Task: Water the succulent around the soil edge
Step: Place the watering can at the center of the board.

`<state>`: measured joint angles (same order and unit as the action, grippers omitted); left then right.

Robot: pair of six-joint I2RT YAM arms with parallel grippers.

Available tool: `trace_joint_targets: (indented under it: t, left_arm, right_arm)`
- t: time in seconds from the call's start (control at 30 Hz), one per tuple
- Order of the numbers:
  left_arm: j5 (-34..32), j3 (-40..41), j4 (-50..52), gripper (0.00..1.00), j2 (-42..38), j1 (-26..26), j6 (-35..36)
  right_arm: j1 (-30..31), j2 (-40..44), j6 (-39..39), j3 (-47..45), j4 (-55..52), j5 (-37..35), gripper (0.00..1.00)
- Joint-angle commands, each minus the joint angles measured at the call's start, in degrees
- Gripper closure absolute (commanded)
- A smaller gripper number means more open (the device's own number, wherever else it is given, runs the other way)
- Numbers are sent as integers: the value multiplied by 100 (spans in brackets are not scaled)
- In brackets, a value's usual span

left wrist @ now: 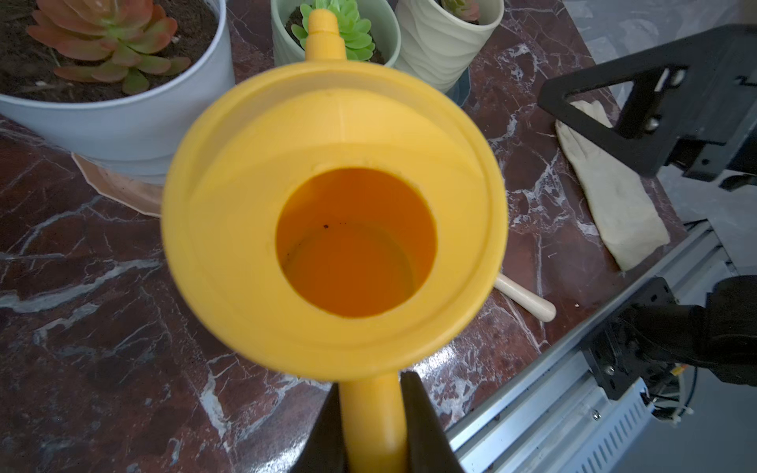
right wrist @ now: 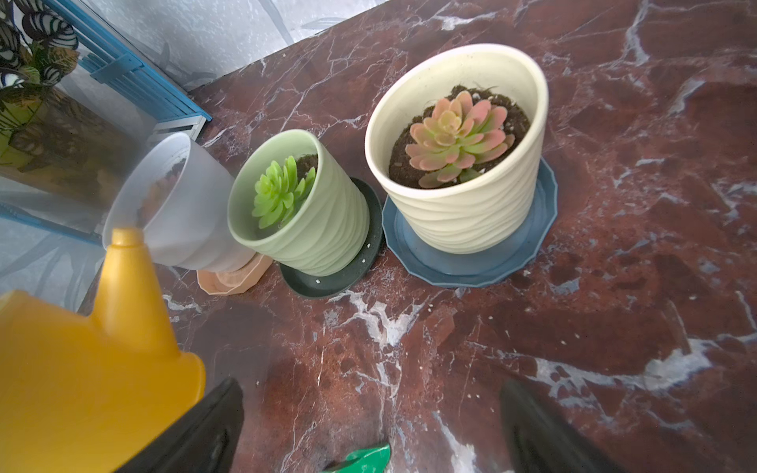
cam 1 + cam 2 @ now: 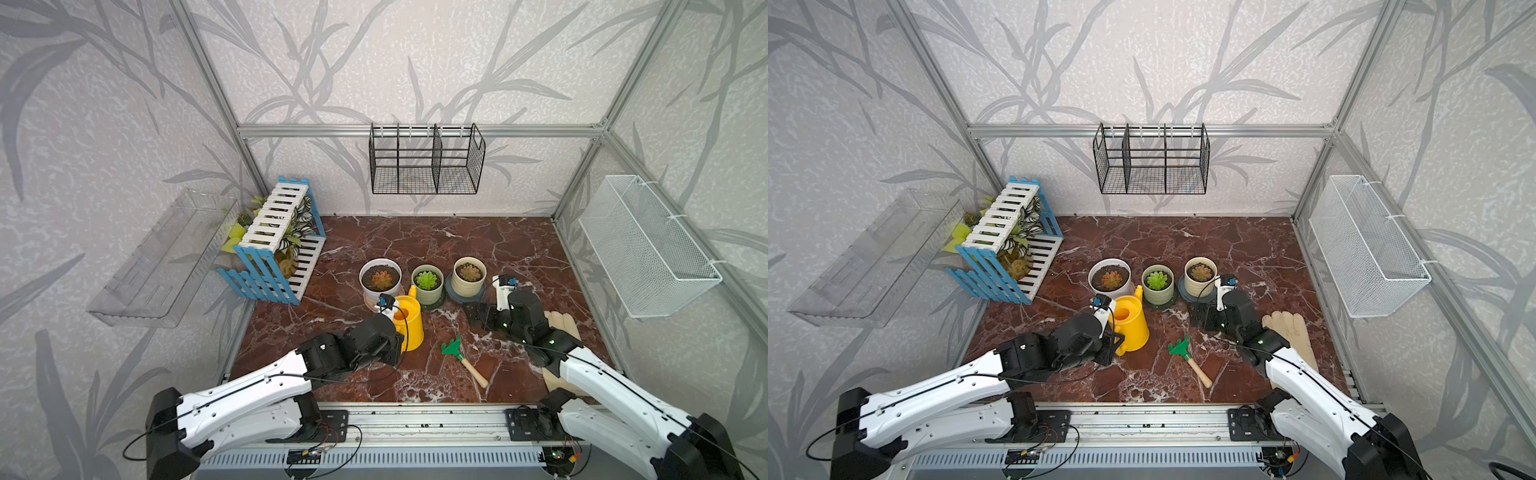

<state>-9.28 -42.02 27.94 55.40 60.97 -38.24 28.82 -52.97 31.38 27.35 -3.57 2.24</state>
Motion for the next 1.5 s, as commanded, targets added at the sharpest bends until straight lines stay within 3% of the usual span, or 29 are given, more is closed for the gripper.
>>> trace_joint_targets:
  t: [0.0,0.3,0.53,0.6,1.1,1.3,1.47]
  left_arm:
    - [-650,190,-1117,100,446,238,-25]
    - [-678,258,-1910,100,1320,497,89]
    - [-47,296,-2077,59,1470,510,228]
    - [173,193,-2045,54,1580,511,297]
    - [1539,-343,-2635,48,2140,512,700]
    - [1060,-273,-2494,48,1677,404,654]
    - [-144,-4,-1905,48,796,398,506]
  right_arm:
    - [98,135,-92,201,-242,-180,1]
    - [239,394,-101,182,-707,-336,1]
    - [465,393,-32,48,-721,-390,1]
    - [521,393,-22,34,-701,-423,1]
    - [737,909,4,-273,-825,-321,1]
    - [873,1212,-214,-508,-819,109,2]
    - [1758,1192,-322,-628,-702,-176,4]
